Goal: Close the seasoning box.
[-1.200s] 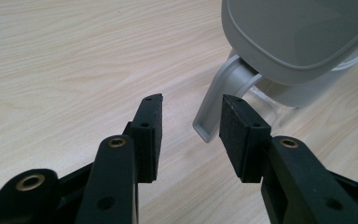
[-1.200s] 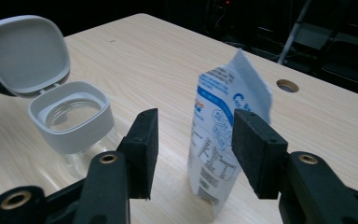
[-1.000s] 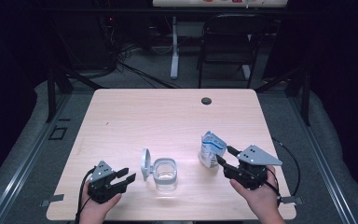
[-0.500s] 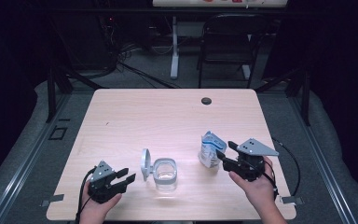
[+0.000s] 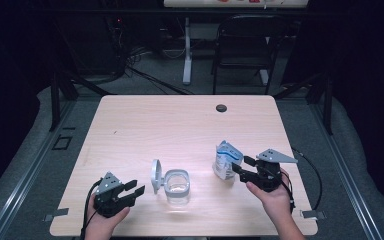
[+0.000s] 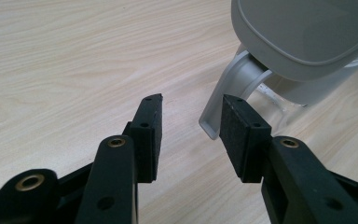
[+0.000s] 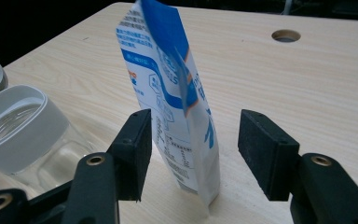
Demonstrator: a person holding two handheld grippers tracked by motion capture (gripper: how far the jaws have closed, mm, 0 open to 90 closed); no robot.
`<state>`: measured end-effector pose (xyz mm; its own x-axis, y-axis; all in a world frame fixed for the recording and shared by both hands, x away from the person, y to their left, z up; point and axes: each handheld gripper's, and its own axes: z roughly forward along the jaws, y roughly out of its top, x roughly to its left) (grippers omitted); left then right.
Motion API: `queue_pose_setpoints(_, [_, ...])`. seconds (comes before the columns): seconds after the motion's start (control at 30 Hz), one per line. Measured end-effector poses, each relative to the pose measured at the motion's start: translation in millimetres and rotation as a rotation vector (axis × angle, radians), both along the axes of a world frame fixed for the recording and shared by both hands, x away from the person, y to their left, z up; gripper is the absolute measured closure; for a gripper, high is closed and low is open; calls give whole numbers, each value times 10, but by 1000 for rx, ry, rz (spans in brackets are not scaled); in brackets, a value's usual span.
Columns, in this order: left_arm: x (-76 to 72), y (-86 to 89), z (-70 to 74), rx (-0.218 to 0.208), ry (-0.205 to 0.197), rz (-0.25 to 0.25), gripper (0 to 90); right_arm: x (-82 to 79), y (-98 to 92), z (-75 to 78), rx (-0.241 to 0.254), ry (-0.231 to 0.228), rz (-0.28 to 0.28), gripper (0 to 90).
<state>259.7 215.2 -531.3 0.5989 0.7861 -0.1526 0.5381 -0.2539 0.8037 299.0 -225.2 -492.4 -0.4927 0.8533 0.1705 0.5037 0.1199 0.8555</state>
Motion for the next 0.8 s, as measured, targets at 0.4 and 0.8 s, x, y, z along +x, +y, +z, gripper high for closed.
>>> queue_pose_setpoints(0.4, [4,5,-6,-7,-4,5,600,124,22,-139,-4,55,10,436])
queue_pose_setpoints(0.8, [-4,12,6,-9,-9,7,595,245,81,-188,-6,98,32,398])
